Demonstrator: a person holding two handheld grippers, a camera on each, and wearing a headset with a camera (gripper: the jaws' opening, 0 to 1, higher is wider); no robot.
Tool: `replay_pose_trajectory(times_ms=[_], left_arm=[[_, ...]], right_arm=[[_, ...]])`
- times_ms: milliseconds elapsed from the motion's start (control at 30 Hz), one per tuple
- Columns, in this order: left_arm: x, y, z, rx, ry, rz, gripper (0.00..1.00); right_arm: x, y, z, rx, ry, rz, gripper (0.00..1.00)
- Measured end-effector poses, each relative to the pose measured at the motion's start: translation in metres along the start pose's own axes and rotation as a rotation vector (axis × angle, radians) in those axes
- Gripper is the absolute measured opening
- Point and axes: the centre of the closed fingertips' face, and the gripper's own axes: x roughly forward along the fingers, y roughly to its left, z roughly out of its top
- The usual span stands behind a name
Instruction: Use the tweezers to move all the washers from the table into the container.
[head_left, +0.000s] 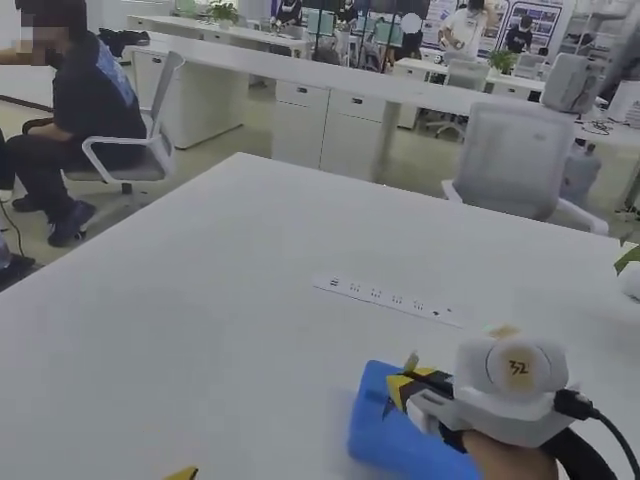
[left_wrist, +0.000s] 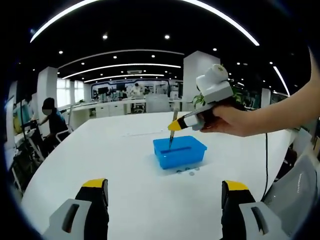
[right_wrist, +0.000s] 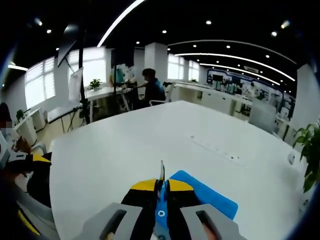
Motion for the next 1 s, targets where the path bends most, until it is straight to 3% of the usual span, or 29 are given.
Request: replay_pose_trajectory(times_ms=[267, 500, 700, 1000], left_arm=[[0.000, 0.001, 0.000, 0.004, 0.000, 0.007, 0.96], [0.000, 0.001, 0.000, 0.004, -0.001, 0.009, 0.95], [0.000, 0.001, 0.000, 0.006, -0.002, 0.009, 0.95], [-0.001, 0.002, 0.000, 0.004, -0.001, 0.014, 0.94]], right_arm=[[-0.028, 0.012, 0.009, 0.013, -0.052, 0.002, 0.02], [-0.042, 0.018, -0.001, 0.037, -0.055, 0.009, 0.02], [-0.035, 0.023, -0.025, 0.086, -0.015, 0.030, 0.02], [-0.013, 0.027, -0.061, 0.126, 0.058, 0.048, 0.02]])
